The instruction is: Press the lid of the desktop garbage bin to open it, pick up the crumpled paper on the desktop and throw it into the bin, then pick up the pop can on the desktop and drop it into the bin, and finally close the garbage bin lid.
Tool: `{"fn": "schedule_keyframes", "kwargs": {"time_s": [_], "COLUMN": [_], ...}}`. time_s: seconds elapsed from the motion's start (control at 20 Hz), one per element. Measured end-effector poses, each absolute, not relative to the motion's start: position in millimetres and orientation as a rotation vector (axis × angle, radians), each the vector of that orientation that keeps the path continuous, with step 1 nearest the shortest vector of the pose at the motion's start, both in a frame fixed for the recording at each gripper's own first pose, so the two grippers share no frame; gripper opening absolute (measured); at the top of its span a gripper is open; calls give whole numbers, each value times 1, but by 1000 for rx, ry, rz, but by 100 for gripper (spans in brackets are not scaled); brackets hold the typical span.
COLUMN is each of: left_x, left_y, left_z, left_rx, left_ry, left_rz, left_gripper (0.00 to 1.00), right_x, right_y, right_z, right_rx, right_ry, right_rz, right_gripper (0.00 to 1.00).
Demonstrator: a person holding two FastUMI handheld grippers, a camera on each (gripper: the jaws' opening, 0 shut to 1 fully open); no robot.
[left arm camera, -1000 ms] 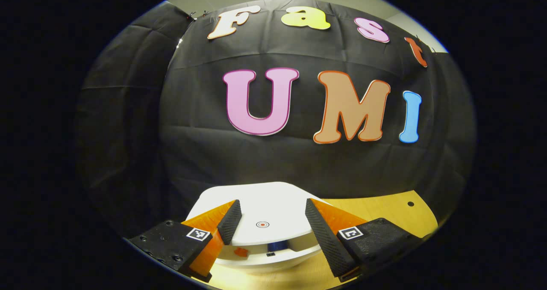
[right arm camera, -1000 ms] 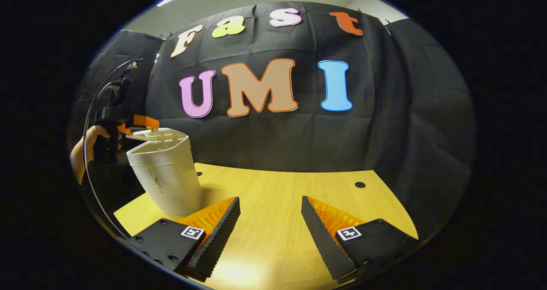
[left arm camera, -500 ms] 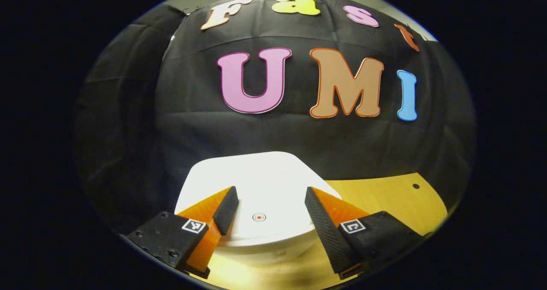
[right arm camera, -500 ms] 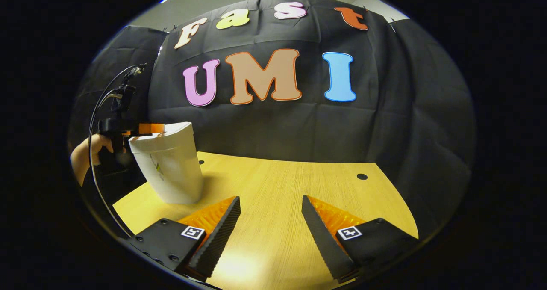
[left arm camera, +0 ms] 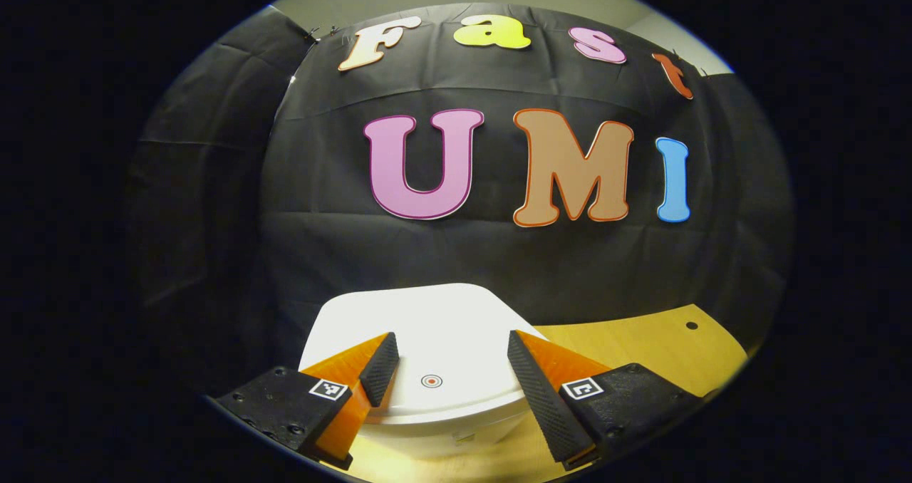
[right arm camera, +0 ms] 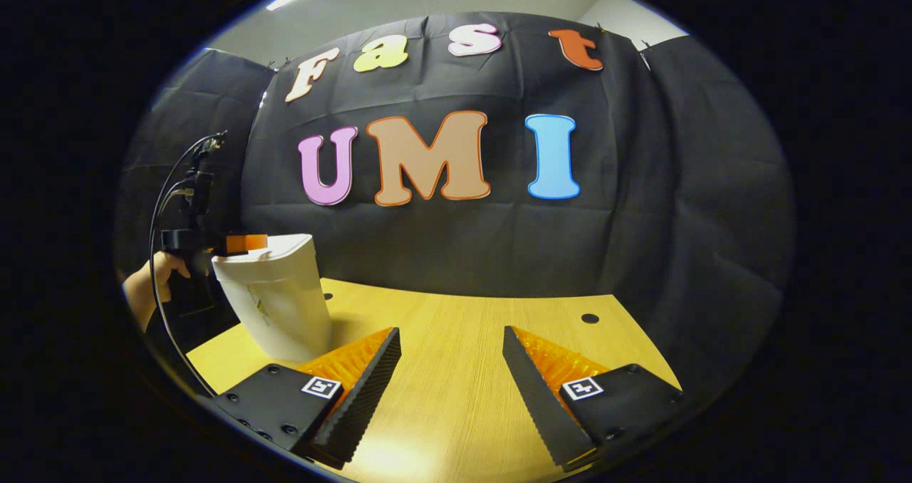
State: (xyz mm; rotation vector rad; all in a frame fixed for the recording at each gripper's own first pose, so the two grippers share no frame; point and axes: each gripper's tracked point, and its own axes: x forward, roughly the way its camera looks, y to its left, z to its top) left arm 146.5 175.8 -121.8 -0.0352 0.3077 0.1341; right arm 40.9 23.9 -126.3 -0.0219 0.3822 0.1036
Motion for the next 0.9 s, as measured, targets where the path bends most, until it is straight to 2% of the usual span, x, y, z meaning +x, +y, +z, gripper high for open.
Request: {"fn": "schedule_keyframes", "kwargs": {"time_s": [0.05,0.1,0.3,0.35,0.45,0.75,0.8,0.85,0.9], "left_x": [144,142,120,111,97,37,27,20,10], "left_y": [170,161,136,129,114,58,49,40,33], "left_z": [-114,-106,-81,-74,-65,-38,-36,-34,-35], "left_rx": [-53,-67,-61,-49,-34,-45,-47,-43,-37], "left_ry": [293,271,205,188,161,79,70,65,67], "left_rz": [118,100,81,87,76,46,38,23,13], "left_gripper": [93,93,93,93,93,93,93,92,93], "right_x": [42,44,42,41,38,17,12,5,-1], "right_y": [23,21,15,13,9,2,2,5,8], "right_z": [-122,-115,-90,-87,-80,-67,-63,-60,-57], "right_rx": [-15,-7,2,-3,-5,-14,-21,-22,-19], "right_ry": [372,359,295,286,269,217,203,188,174], "right_rz": [99,95,99,102,112,158,158,159,159], "right_gripper": [100,96,96,92,96,96,92,96,96]}}
